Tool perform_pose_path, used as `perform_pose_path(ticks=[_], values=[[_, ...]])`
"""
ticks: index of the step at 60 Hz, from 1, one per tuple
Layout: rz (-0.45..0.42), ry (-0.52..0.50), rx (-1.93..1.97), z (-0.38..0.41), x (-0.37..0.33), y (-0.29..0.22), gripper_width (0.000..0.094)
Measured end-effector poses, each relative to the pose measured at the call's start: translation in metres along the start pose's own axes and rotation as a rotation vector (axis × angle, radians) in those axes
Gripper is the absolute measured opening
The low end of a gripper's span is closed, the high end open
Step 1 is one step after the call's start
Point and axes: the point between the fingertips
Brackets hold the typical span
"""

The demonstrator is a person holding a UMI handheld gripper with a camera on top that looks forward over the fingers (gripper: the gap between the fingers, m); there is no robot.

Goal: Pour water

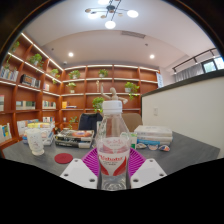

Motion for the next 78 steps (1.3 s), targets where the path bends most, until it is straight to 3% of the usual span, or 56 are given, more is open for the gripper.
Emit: perform_pose_path(ticks=[17,35,63,78], values=[[0.041,0.004,-0.065,0.005,0.011,0.000,0.0353],[0.049,-0.074,-0.776,0.109,0.073,-0.018,0.0354],[-0.202,-0.061,-1.804,0.253,0.126,-0.062,0.0353],[-0.362,0.011,-2.215,0.295,0.131,-0.071,0.0354]])
Point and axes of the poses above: the point between the fingertips, and its own axes, seen from behind it with the camera up: z to the left, y down, x forward, the way the camera looks, and after that the axes turned 3 degrees about x, right-handed
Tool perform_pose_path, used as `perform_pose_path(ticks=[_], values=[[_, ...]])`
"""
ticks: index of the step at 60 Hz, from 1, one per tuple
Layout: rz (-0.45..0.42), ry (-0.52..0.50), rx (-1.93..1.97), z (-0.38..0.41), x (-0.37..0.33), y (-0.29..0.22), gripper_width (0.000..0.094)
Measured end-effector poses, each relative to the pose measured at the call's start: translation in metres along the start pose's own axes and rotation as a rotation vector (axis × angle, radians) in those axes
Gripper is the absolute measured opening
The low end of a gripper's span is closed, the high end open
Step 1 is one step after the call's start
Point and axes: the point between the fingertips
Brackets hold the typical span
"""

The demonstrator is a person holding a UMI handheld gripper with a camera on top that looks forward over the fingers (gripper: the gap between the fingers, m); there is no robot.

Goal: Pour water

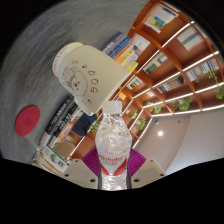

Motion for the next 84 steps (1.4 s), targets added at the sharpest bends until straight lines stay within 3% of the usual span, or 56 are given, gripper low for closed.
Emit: perform_pose_path(ticks=[5,22,35,43,50,51,52,67,74,76,84], values=[[-0.011,0.028,-0.062,-0.008,0.002,-0.006,0.0354],[0.003,-0.016,0.138,-0.002,-0.004,0.000,0.0356],[0.060,-0.141,0.897,0.019,-0.018,0.028,0.0355],[0.050,-0.245,1.474,0.034,-0.020,0.024,0.0357],[-0.016,-0.361,1.950,0.049,-0.024,0.019,0.0357],[-0.009,-0.366,2.002,0.047,-0.022,-0.005,0.0356],[-0.021,-0.373,2.031,0.055,-0.024,0.013,0.0357],[-0.071,-0.334,2.240,0.074,-0.023,-0.006,0.0357],[-0.109,-0.378,2.251,0.087,-0.028,-0.017,0.0380],[-0.130,-0.333,2.254,0.088,-0.024,-0.011,0.0373],[-0.124,-0.311,2.269,0.091,-0.027,-0.009,0.0373]])
Point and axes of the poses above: the point between the fingertips, and its own axes, seen from behind it with the camera up: z to the left, y down, x forward, the way the camera looks, and after that the axes turned 3 degrees about x, right-handed
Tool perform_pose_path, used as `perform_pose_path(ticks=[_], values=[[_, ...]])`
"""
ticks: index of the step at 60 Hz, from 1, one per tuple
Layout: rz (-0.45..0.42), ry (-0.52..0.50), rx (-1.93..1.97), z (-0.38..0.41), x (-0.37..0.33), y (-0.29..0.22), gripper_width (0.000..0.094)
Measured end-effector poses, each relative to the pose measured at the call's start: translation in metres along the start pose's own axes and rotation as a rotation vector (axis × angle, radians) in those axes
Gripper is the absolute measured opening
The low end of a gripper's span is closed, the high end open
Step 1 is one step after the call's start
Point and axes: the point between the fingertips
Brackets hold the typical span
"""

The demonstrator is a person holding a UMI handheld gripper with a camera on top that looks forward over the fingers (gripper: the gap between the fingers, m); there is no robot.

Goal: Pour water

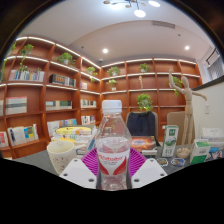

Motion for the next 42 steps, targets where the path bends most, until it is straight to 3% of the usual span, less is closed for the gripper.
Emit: perform_pose_path(ticks=[5,18,31,42], values=[[-0.002,0.007,0.002,0.001,-0.001,-0.002,0.0392],[0.015,0.039,0.014,-0.001,-0.004,-0.004,0.0567],[0.032,0.098,0.056,-0.008,-0.045,-0.006,0.0816],[0.107,0.183,0.082,-0.015,-0.115,0.015,0.0826]])
Point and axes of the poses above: the point between the fingertips, and its own axes, seen from behind it with the camera up: z to the left, y down, x forward, the way the camera looks, and after that the axes turned 3 degrees about x, right-handed
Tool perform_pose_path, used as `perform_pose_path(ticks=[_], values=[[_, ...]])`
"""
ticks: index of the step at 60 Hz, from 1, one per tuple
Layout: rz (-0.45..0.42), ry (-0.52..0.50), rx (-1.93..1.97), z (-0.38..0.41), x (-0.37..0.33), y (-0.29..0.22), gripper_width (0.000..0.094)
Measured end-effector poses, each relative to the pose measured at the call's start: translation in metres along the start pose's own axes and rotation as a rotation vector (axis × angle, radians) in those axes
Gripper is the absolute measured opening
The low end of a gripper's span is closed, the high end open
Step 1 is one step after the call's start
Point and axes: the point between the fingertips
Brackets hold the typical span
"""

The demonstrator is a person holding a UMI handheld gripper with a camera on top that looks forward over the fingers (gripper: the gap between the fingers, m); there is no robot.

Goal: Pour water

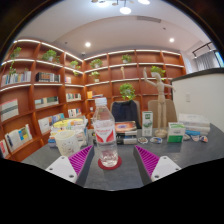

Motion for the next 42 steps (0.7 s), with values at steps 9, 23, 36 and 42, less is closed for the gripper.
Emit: perform_pose_path(ticks=[9,23,36,42], values=[[0.044,0.151,-0.017,-0.033,-0.056,0.012,0.0826],[0.037,0.246,-0.012,-0.067,-0.111,0.005,0.0830],[-0.007,0.271,-0.009,-0.085,-0.130,-0.012,0.0828],[-0.015,0.263,-0.007,-0.084,-0.131,-0.012,0.0828]])
Point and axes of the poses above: the point between the fingertips, and its own axes, seen from behind it with the camera up: z to the left, y down, x forward, the way the camera looks, and after that the axes turned 3 degrees about x, right-handed
